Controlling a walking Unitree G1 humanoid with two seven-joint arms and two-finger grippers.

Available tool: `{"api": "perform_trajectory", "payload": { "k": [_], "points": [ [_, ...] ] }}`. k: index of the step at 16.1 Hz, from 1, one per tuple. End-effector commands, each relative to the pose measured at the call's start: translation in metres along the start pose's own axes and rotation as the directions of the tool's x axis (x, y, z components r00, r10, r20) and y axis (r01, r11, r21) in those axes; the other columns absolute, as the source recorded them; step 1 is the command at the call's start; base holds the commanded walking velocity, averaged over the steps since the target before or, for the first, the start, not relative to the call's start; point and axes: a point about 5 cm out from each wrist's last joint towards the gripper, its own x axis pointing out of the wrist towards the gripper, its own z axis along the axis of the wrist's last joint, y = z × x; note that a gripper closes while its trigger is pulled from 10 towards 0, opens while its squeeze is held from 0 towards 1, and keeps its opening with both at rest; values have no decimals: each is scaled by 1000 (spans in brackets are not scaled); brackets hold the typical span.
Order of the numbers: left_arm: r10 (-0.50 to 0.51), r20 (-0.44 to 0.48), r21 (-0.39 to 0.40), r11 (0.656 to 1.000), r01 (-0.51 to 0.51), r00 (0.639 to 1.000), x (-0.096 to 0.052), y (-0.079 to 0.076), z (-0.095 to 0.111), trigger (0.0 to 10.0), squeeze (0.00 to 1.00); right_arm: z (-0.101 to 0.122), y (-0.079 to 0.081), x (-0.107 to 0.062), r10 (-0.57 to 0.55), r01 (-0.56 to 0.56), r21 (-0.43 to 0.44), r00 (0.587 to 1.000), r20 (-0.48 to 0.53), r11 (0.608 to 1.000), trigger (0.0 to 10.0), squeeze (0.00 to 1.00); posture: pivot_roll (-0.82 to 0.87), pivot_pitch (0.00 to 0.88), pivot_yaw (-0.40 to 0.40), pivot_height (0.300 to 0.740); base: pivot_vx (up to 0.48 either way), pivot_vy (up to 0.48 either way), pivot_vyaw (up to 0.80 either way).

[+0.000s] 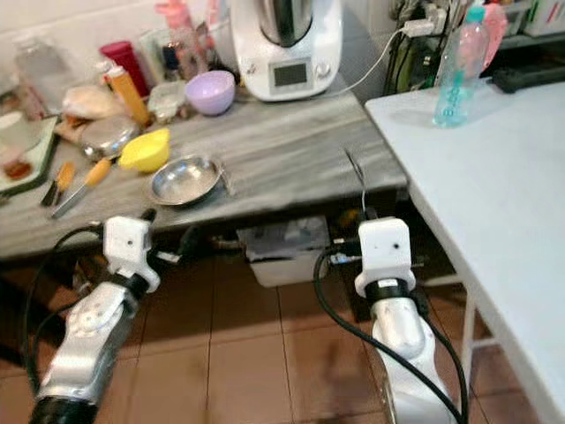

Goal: Setting the table

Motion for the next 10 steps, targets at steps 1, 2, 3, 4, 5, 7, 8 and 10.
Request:
{"api": "perform_trajectory", "payload": {
  "k": [1,2,3,4,5,7,8,10],
  "points": [
    [12,-35,27,1000,-11,999,-10,9,-5,10000,0,7,1,0,3,-3,10,1000,30,1000,10000,0,-179,74,137,740,375,0,0],
    [4,-37,31,1000,-3,999,-12,9,-5,10000,0,7,2,0,10,-10,11,1000,29,1000,10000,0,-179,74,137,740,360,0,0],
    [-9,-38,35,999,11,999,-15,8,-4,10000,0,7,3,0,13,-14,12,999,30,1000,10000,0,-175,75,137,740,356,0,0],
    [-18,-42,36,999,20,999,-18,6,-3,10000,0,7,3,1,14,-14,12,999,31,1000,10000,0,-175,75,137,740,345,0,0],
    [-31,-45,39,999,33,998,-22,5,-3,10000,0,7,2,1,13,-13,12,999,31,1000,10000,0,-170,79,138,740,334,0,0],
    [-35,-57,42,998,37,998,-28,4,-5,10000,0,6,0,0,8,-8,11,1000,30,1000,10000,0,-170,79,138,740,334,0,0],
    [-36,-63,41,998,38,997,-32,3,-5,10000,0,7,0,0,5,-5,12,1000,30,1000,10000,0,-166,87,139,740,330,0,0],
    [-32,-65,38,999,35,997,-33,3,-3,10000,0,9,0,1,3,-3,14,999,36,1000,10000,0,-166,87,139,740,321,0,0]
  ]
}}
